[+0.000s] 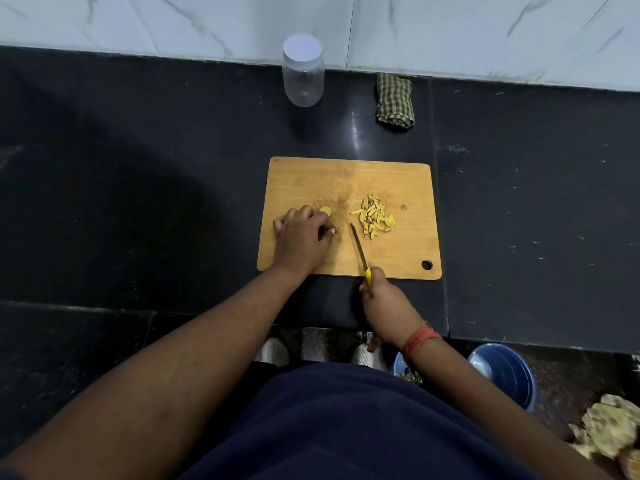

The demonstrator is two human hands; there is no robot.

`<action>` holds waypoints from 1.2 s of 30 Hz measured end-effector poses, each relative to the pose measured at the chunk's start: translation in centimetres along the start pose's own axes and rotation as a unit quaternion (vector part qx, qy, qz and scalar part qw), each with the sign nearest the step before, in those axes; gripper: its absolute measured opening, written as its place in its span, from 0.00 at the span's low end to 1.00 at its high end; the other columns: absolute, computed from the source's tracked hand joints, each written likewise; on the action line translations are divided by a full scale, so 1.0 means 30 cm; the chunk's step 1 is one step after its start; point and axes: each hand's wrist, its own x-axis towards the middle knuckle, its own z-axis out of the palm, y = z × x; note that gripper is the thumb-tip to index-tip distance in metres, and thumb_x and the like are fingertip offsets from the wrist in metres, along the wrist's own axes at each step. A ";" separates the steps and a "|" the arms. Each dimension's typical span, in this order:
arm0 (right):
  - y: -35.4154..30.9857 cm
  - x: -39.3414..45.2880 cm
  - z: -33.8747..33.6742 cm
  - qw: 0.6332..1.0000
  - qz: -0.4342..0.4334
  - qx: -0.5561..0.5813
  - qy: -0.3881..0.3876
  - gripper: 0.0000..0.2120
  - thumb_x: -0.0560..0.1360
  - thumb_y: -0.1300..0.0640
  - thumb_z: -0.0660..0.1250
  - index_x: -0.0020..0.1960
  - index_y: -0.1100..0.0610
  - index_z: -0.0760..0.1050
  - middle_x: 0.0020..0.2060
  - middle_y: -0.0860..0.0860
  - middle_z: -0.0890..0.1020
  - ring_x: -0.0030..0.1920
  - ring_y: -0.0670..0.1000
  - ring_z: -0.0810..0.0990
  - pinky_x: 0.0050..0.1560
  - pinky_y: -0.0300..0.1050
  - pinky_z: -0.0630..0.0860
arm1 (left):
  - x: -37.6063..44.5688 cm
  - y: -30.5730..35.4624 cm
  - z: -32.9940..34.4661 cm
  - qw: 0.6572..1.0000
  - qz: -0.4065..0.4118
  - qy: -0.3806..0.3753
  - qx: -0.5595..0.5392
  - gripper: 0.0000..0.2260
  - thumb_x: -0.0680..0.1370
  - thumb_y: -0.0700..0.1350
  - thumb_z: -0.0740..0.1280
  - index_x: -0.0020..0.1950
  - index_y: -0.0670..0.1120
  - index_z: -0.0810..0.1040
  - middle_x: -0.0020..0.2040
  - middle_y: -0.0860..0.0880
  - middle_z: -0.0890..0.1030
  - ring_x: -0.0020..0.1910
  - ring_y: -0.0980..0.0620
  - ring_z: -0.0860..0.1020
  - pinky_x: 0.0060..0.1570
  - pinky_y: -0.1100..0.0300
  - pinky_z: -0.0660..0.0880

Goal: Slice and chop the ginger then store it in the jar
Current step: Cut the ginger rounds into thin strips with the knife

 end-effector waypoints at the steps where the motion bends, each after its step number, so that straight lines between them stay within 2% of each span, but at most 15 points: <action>1: -0.008 0.006 -0.008 1.000 0.001 0.013 0.006 0.16 0.83 0.60 0.52 0.71 0.57 0.59 0.38 0.54 0.72 0.32 0.52 0.73 0.19 0.39 0.65 | 0.000 0.000 -0.001 1.000 -0.001 -0.001 -0.005 0.09 0.79 0.53 0.67 0.54 0.52 0.82 0.55 0.52 0.77 0.58 0.48 0.72 0.57 0.50 0.61; 4: -0.042 0.025 -0.019 1.000 0.005 0.019 -0.005 0.12 0.83 0.60 0.52 0.66 0.60 0.61 0.37 0.55 0.72 0.30 0.53 0.73 0.17 0.37 0.63 | 0.002 0.003 -0.006 1.000 -0.009 -0.006 -0.018 0.08 0.78 0.53 0.67 0.54 0.52 0.82 0.54 0.52 0.77 0.59 0.48 0.72 0.58 0.50 0.61; 6: -0.066 0.039 -0.017 0.999 0.011 0.040 -0.021 0.09 0.83 0.61 0.51 0.63 0.60 0.62 0.38 0.58 0.73 0.28 0.57 0.76 0.16 0.37 0.67 | 0.004 0.005 -0.009 1.000 -0.015 -0.010 -0.024 0.08 0.78 0.52 0.67 0.54 0.52 0.82 0.54 0.52 0.77 0.59 0.48 0.72 0.58 0.51 0.60; 9: -0.095 0.054 -0.007 0.996 0.027 0.076 -0.046 0.08 0.82 0.62 0.51 0.60 0.57 0.62 0.42 0.63 0.74 0.27 0.63 0.79 0.20 0.49 0.76 | 0.006 0.006 -0.012 0.999 -0.021 -0.014 -0.029 0.08 0.78 0.52 0.67 0.54 0.52 0.82 0.53 0.53 0.77 0.58 0.49 0.72 0.57 0.51 0.60; 12: -0.105 0.067 -0.003 0.995 0.035 0.073 -0.052 0.08 0.82 0.63 0.51 0.60 0.57 0.62 0.41 0.63 0.75 0.24 0.61 0.78 0.20 0.48 0.76 | 0.008 0.008 -0.011 0.999 -0.025 -0.014 -0.026 0.07 0.78 0.52 0.68 0.53 0.53 0.81 0.52 0.53 0.77 0.58 0.49 0.72 0.57 0.51 0.61; 15: -0.113 0.069 -0.002 0.994 0.045 0.076 -0.060 0.08 0.81 0.64 0.50 0.59 0.57 0.62 0.42 0.64 0.75 0.26 0.62 0.79 0.21 0.52 0.77 | 0.010 0.006 -0.011 0.999 -0.025 -0.014 -0.024 0.07 0.78 0.52 0.68 0.52 0.53 0.81 0.51 0.53 0.77 0.57 0.49 0.71 0.56 0.52 0.60; 19: -0.127 0.081 0.000 0.994 0.063 0.070 -0.064 0.11 0.80 0.67 0.50 0.60 0.58 0.62 0.43 0.63 0.74 0.27 0.62 0.78 0.17 0.49 0.75 | 0.012 0.005 -0.009 0.999 -0.025 -0.017 -0.028 0.06 0.78 0.51 0.67 0.52 0.54 0.82 0.51 0.54 0.77 0.57 0.50 0.71 0.56 0.52 0.59; 25: -0.121 0.092 0.008 0.995 0.060 0.045 -0.068 0.12 0.80 0.69 0.52 0.59 0.55 0.59 0.38 0.58 0.72 0.31 0.59 0.74 0.12 0.43 0.68 | 0.009 0.008 -0.001 0.999 -0.035 -0.004 -0.033 0.06 0.77 0.51 0.67 0.50 0.53 0.82 0.50 0.54 0.77 0.56 0.50 0.72 0.57 0.51 0.61; 28: -0.100 0.078 0.015 0.997 0.039 0.008 -0.065 0.12 0.81 0.67 0.52 0.62 0.56 0.60 0.43 0.58 0.75 0.38 0.60 0.76 0.21 0.43 0.72 | 0.006 0.012 -0.003 0.999 -0.038 0.005 -0.031 0.06 0.77 0.51 0.67 0.51 0.53 0.82 0.51 0.54 0.77 0.57 0.50 0.72 0.58 0.51 0.61; 31: -0.062 0.060 0.029 0.997 0.017 -0.049 -0.060 0.20 0.81 0.66 0.52 0.72 0.60 0.57 0.46 0.58 0.75 0.43 0.59 0.75 0.34 0.49 0.73 | 0.006 0.012 -0.005 0.999 -0.042 0.001 -0.029 0.06 0.77 0.52 0.67 0.52 0.55 0.82 0.53 0.55 0.78 0.58 0.51 0.71 0.59 0.51 0.61; 33: -0.034 0.040 0.031 0.996 0.020 -0.063 -0.058 0.17 0.81 0.64 0.52 0.70 0.63 0.60 0.51 0.62 0.77 0.49 0.62 0.78 0.42 0.49 0.72 | 0.007 0.014 -0.005 0.999 -0.042 -0.001 -0.030 0.07 0.78 0.53 0.67 0.52 0.55 0.82 0.53 0.55 0.78 0.58 0.51 0.71 0.60 0.51 0.60; 34: -0.020 0.026 0.027 0.995 0.021 -0.069 -0.062 0.15 0.81 0.64 0.52 0.67 0.64 0.61 0.54 0.63 0.78 0.52 0.63 0.78 0.42 0.47 0.69 | 0.006 0.015 -0.004 0.999 -0.041 -0.002 -0.029 0.07 0.78 0.53 0.67 0.52 0.55 0.82 0.53 0.55 0.77 0.58 0.51 0.71 0.60 0.52 0.60; 36: 0.004 0.002 0.016 0.995 0.015 -0.074 -0.067 0.10 0.81 0.64 0.52 0.62 0.64 0.62 0.50 0.62 0.79 0.50 0.62 0.79 0.40 0.45 0.66 | 0.007 0.012 -0.002 0.999 -0.041 -0.007 -0.029 0.07 0.78 0.53 0.67 0.53 0.55 0.81 0.53 0.55 0.77 0.59 0.51 0.71 0.60 0.52 0.60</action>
